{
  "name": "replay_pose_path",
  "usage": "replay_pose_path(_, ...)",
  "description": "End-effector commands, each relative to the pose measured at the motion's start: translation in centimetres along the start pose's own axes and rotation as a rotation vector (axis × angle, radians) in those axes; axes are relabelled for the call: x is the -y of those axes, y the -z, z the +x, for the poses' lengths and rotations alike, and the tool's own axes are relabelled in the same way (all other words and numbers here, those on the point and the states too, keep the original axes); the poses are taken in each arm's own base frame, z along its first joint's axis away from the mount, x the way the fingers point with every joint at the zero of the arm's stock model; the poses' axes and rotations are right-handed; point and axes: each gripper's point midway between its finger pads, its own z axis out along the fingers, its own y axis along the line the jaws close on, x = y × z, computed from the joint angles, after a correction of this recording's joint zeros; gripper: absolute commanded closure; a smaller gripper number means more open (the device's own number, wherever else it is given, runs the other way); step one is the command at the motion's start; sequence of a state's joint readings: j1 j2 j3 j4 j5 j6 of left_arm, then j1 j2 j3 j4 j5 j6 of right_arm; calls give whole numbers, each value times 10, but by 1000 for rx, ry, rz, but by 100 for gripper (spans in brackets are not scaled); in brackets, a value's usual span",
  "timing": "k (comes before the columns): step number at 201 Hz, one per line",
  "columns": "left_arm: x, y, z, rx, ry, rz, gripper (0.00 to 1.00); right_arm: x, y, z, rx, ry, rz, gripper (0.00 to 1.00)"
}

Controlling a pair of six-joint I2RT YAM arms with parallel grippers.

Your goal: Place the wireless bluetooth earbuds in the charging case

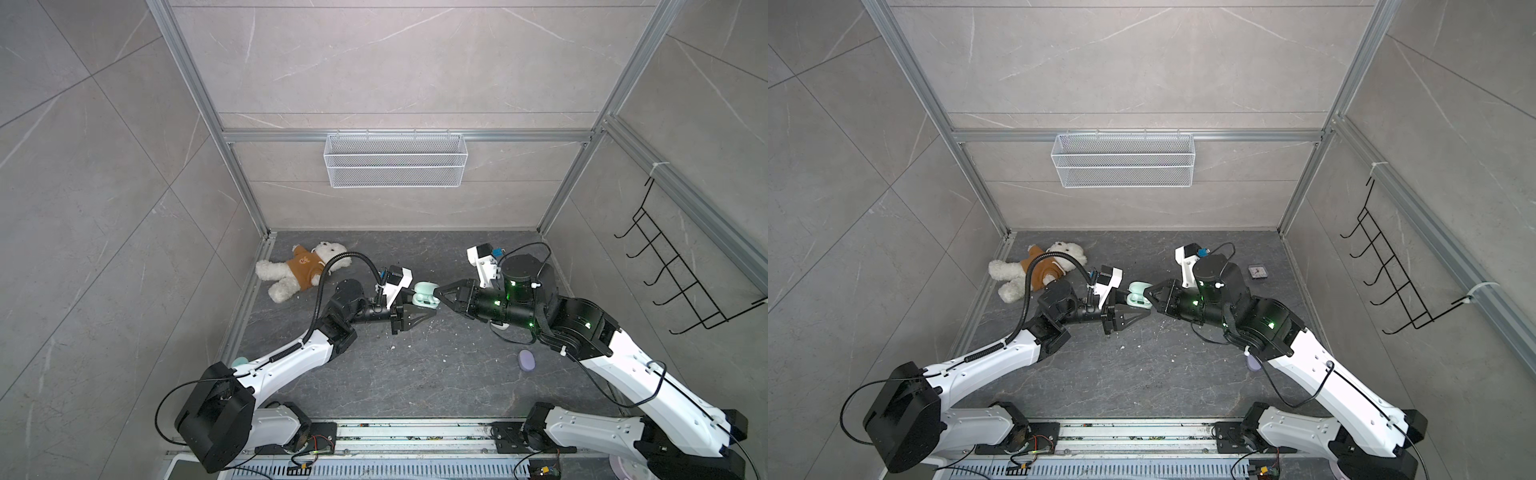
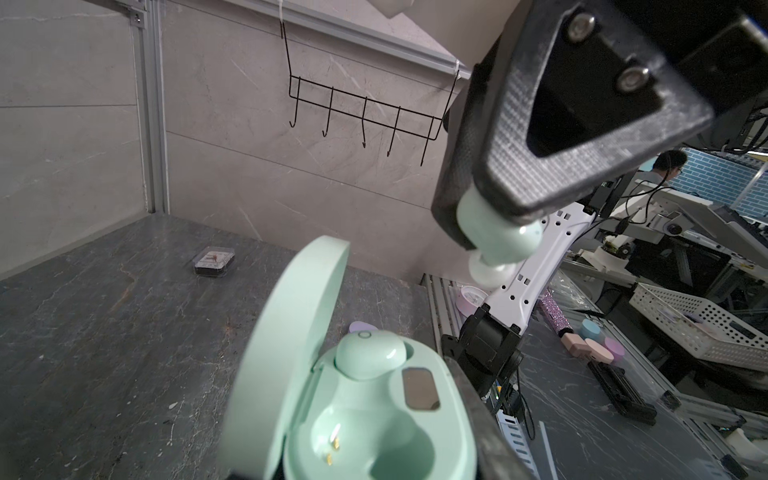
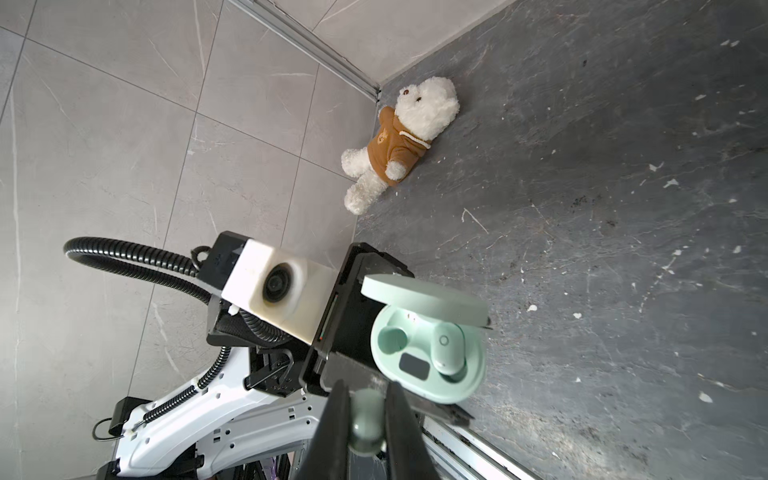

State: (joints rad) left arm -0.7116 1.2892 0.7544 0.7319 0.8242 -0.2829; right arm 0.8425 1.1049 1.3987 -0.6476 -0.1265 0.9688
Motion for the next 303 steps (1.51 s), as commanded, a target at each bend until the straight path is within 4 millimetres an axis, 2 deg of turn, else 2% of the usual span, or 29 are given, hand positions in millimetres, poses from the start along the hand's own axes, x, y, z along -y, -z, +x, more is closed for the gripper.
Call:
replay_pose_path(1,16,-2,-34,84,-92,65,67,-14,-4,-3,12,6,-60,95)
replay_pose_path(107,24,0,-43,98,-112,87,67,-3,-30,5,-19,-12,-29,95)
replay_pose_path(188,25,0,-43,100,-116,88,66,-6,-38,8,-33,-23,-46,95)
replay_pose_path(260,26,2,-46,105,-129,78,67,7,-35,16,-55,-18,10,95)
replay_pose_path(303,28,4,-47,109,-137,75,67,8,-34,19,-65,-19,12,93)
